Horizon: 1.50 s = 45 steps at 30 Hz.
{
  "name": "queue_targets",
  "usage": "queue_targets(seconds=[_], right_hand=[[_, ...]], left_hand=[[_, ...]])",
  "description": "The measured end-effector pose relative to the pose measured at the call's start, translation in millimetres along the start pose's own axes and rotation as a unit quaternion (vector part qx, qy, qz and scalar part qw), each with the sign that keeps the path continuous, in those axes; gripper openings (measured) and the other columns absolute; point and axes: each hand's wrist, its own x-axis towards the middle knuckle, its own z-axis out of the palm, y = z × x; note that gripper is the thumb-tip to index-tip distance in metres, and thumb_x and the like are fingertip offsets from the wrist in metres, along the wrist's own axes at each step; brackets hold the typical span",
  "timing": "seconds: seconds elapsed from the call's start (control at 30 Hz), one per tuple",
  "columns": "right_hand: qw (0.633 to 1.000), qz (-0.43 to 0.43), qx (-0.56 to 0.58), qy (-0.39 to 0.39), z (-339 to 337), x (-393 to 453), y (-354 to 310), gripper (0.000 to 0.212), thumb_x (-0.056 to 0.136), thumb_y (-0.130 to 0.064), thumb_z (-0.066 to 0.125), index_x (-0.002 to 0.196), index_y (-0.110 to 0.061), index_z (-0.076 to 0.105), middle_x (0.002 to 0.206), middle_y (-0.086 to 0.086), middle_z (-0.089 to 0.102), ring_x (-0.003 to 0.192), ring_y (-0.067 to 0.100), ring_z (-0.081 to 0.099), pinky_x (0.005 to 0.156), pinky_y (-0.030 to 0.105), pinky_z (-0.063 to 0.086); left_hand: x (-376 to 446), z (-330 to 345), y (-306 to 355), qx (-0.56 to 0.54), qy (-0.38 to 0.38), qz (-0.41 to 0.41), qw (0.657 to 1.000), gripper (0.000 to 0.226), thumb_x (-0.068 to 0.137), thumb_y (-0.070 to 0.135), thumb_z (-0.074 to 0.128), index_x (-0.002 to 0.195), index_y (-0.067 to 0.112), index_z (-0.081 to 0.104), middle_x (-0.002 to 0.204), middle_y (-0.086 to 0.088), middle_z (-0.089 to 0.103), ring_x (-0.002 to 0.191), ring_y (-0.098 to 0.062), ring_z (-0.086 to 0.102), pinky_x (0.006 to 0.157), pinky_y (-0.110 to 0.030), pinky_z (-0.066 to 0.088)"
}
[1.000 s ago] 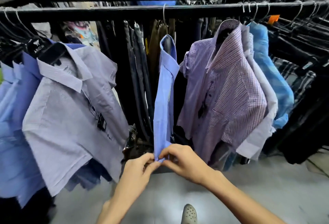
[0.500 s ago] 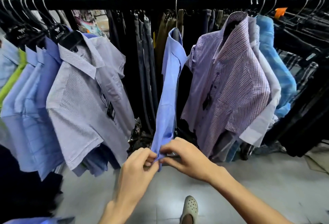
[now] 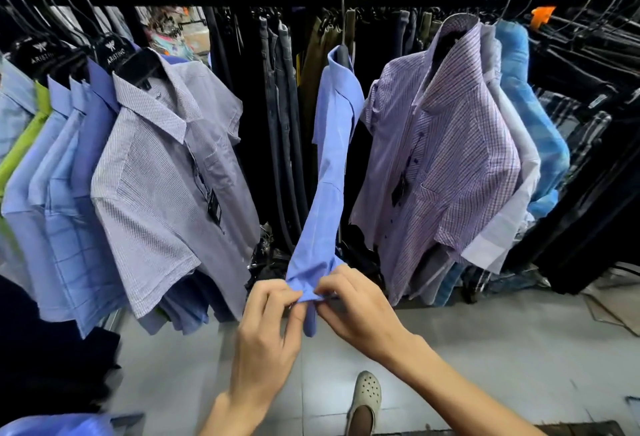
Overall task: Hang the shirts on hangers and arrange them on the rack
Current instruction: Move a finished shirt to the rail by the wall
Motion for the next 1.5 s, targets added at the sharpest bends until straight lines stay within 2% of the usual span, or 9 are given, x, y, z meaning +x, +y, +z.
queue_targets(seconds=[0.23, 0.37, 0.57, 0.7, 0.83, 0.93, 1.13, 1.3, 1.5], right_hand=[[0.989, 0.077, -0.037, -0.12, -6.7, 2.7, 17.1, 0.014, 0.097, -0.027, 0.057, 0.09, -0.016, 0.061, 0.081, -0.006, 0.057, 0.078, 0.02, 0.046, 0.073, 0.031, 0.042], [0.982, 0.183, 0.04, -0.011, -17.1, 1.8, 13.9, 0.015, 0.09, -0.003, 0.065, 0.089, -0.016, 0.056, 0.085, -0.009, 0.049, 0.076, 0.007, 0.046, 0.07, 0.015, 0.036], [0.924, 0.321, 0.179, 0.1, -20.3, 7.6, 0.2, 0.017, 0.095, -0.008, 0.066, 0.094, -0.023, 0.059, 0.088, -0.001, 0.058, 0.072, 0.013, 0.055, 0.065, 0.022, 0.047], [0.944, 0.287, 0.162, 0.003, -22.8, -3.8, 11.5, 0.019, 0.087, -0.012, 0.074, 0.087, -0.024, 0.059, 0.085, -0.006, 0.054, 0.072, 0.009, 0.052, 0.067, 0.017, 0.04], [0.966, 0.226, 0.061, -0.108, -20.3, -22.1, 33.2, 0.025, 0.077, 0.001, 0.066, 0.091, -0.019, 0.064, 0.089, -0.014, 0.042, 0.077, -0.001, 0.046, 0.071, 0.008, 0.034], [0.966, 0.21, 0.043, -0.144, -18.6, -23.6, 43.8, 0.024, 0.082, 0.0, 0.066, 0.097, -0.019, 0.064, 0.093, -0.015, 0.036, 0.083, -0.003, 0.043, 0.074, 0.007, 0.033], [0.982, 0.121, 0.021, -0.146, -17.4, -15.8, 43.2, 0.026, 0.079, 0.006, 0.063, 0.097, -0.013, 0.067, 0.095, -0.012, 0.031, 0.083, -0.003, 0.037, 0.073, 0.005, 0.033], [0.959, 0.109, 0.074, -0.251, -17.5, -4.9, 60.0, 0.025, 0.09, -0.014, 0.066, 0.114, -0.02, 0.067, 0.102, -0.004, 0.043, 0.089, 0.008, 0.049, 0.081, 0.026, 0.049], [0.97, 0.183, 0.154, -0.049, -35.6, 63.3, 84.2, 0.015, 0.081, -0.007, 0.072, 0.095, -0.014, 0.071, 0.089, -0.003, 0.064, 0.079, 0.009, 0.063, 0.075, 0.025, 0.051]], left_hand=[[44.1, -18.3, 7.9, -0.035, 0.107, -0.111, 0.987, 0.013, 0.099, 0.012, 0.06, 0.1, 0.024, 0.057, 0.088, 0.004, 0.061, 0.084, 0.0, 0.057, 0.077, -0.005, 0.04], [56.4, -25.3, -1.5, 0.006, 0.088, -0.142, 0.986, 0.011, 0.096, 0.005, 0.062, 0.098, 0.016, 0.061, 0.085, 0.0, 0.065, 0.074, -0.015, 0.059, 0.073, -0.005, 0.04], [58.5, -17.7, -3.0, 0.029, 0.016, -0.181, 0.983, 0.024, 0.089, -0.005, 0.063, 0.08, 0.012, 0.049, 0.072, -0.003, 0.057, 0.071, -0.01, 0.055, 0.064, -0.017, 0.042], [53.4, -16.3, -4.5, 0.067, -0.026, -0.232, 0.97, 0.025, 0.089, 0.002, 0.062, 0.084, 0.015, 0.041, 0.06, -0.002, 0.051, 0.063, -0.024, 0.052, 0.061, -0.043, 0.043], [48.4, -18.4, -10.9, 0.223, -0.129, -0.228, 0.939, 0.025, 0.092, 0.017, 0.056, 0.088, 0.026, 0.033, 0.065, 0.004, 0.056, 0.07, -0.041, 0.058, 0.061, -0.042, 0.045], [39.4, -11.8, -9.8, 0.244, -0.159, -0.222, 0.931, 0.023, 0.095, 0.02, 0.052, 0.09, 0.029, 0.032, 0.073, 0.009, 0.059, 0.073, -0.04, 0.06, 0.063, -0.039, 0.043], [44.0, -3.4, -10.1, 0.08, -0.03, -0.349, 0.933, 0.02, 0.099, 0.013, 0.045, 0.094, 0.031, 0.038, 0.067, 0.004, 0.062, 0.074, -0.035, 0.053, 0.07, -0.044, 0.039], [52.3, 6.6, -13.4, 0.074, -0.12, -0.285, 0.948, 0.027, 0.099, 0.018, 0.049, 0.096, 0.045, 0.053, 0.099, 0.017, 0.062, 0.082, -0.007, 0.062, 0.075, -0.041, 0.049], [103.4, 26.5, -13.9, 0.003, -0.077, -0.226, 0.971, 0.02, 0.086, 0.031, 0.043, 0.089, 0.04, 0.06, 0.105, 0.016, 0.057, 0.098, 0.001, 0.058, 0.08, -0.034, 0.045]])
